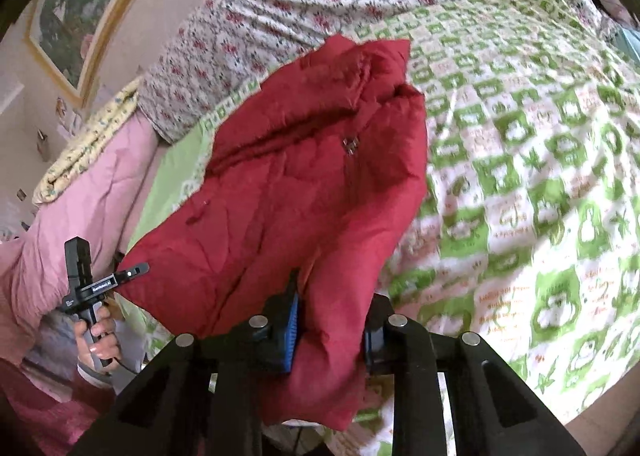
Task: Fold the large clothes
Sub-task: 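Grasp the jacket hem with both grippers and lift it toward the hood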
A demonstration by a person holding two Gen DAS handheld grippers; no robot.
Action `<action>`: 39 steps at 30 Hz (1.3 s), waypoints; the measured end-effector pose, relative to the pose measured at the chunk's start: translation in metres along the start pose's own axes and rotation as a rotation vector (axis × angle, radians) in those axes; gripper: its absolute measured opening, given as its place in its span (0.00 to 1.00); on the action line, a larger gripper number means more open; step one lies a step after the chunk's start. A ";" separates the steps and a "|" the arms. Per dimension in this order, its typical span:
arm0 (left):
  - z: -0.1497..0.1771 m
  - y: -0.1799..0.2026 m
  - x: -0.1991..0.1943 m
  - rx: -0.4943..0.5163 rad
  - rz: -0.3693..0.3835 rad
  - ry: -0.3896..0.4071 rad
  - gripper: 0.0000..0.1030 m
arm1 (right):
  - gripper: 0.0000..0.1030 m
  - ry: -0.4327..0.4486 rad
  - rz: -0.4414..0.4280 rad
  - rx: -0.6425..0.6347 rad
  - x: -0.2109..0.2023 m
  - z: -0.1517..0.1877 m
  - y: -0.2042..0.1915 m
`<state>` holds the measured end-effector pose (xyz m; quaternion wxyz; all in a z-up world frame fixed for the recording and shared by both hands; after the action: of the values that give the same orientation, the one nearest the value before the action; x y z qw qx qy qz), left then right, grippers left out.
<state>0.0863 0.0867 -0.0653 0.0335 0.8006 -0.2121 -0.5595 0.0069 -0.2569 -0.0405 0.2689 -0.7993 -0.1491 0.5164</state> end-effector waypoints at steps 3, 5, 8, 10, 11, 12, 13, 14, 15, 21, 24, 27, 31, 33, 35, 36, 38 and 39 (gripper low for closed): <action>-0.015 0.004 -0.012 -0.001 0.010 0.044 0.16 | 0.23 0.034 -0.021 -0.003 -0.007 -0.011 -0.004; -0.021 0.006 -0.018 -0.004 0.011 0.066 0.16 | 0.23 0.051 -0.024 -0.006 -0.011 -0.016 -0.004; -0.033 0.007 -0.026 -0.006 0.013 0.095 0.16 | 0.23 0.079 -0.047 0.001 -0.018 -0.025 -0.003; -0.040 0.009 -0.030 -0.005 0.011 0.110 0.16 | 0.23 0.096 -0.059 0.003 -0.023 -0.031 -0.003; -0.045 0.009 -0.032 -0.004 0.010 0.118 0.16 | 0.23 0.106 -0.066 0.003 -0.025 -0.035 -0.004; -0.049 0.010 -0.035 -0.005 0.009 0.127 0.16 | 0.23 0.118 -0.073 0.001 -0.028 -0.040 -0.006; -0.053 0.011 -0.037 -0.007 0.009 0.137 0.16 | 0.23 0.132 -0.081 -0.001 -0.031 -0.047 -0.007; -0.059 0.011 -0.039 -0.008 0.010 0.145 0.16 | 0.23 0.145 -0.091 -0.003 -0.033 -0.054 -0.009; -0.065 0.011 -0.041 -0.011 0.009 0.152 0.16 | 0.23 0.155 -0.098 -0.005 -0.035 -0.061 -0.010; -0.101 0.013 -0.052 -0.033 0.005 0.200 0.16 | 0.23 0.223 -0.125 -0.008 -0.047 -0.107 -0.012; -0.119 0.010 -0.053 -0.054 0.007 0.214 0.16 | 0.23 0.248 -0.124 -0.003 -0.050 -0.129 -0.010; -0.143 0.006 -0.053 -0.088 0.025 0.221 0.16 | 0.22 0.266 -0.121 0.002 -0.049 -0.150 -0.007; -0.175 0.004 -0.049 -0.114 0.041 0.225 0.16 | 0.22 0.275 -0.115 0.010 -0.043 -0.182 -0.003; -0.189 0.004 -0.047 -0.115 0.029 0.227 0.16 | 0.22 0.278 -0.111 0.019 -0.039 -0.198 0.000; -0.204 0.004 -0.043 -0.120 0.018 0.227 0.16 | 0.22 0.280 -0.107 0.030 -0.033 -0.217 0.004; -0.212 0.003 -0.040 -0.127 0.018 0.225 0.16 | 0.23 0.279 -0.106 0.035 -0.030 -0.223 0.007; -0.227 0.000 -0.035 -0.138 0.017 0.221 0.16 | 0.23 0.277 -0.104 0.055 -0.023 -0.242 0.013; -0.236 -0.002 -0.030 -0.148 0.014 0.216 0.16 | 0.23 0.277 -0.104 0.062 -0.020 -0.248 0.016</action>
<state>0.2937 0.0564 0.0479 0.1189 0.8500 -0.1712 -0.4837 0.2229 -0.3484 0.0451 0.3375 -0.8455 -0.1357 0.3910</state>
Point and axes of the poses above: each gripper's, at about its wrist camera, not at the fingertips, and x roughly the way its jaws point, y to its right, z to its underside, the point moved 9 cm from there along x, roughly the way its jaws point, and after that the axes turned 15 degrees about -y, right-handed, at the moved point
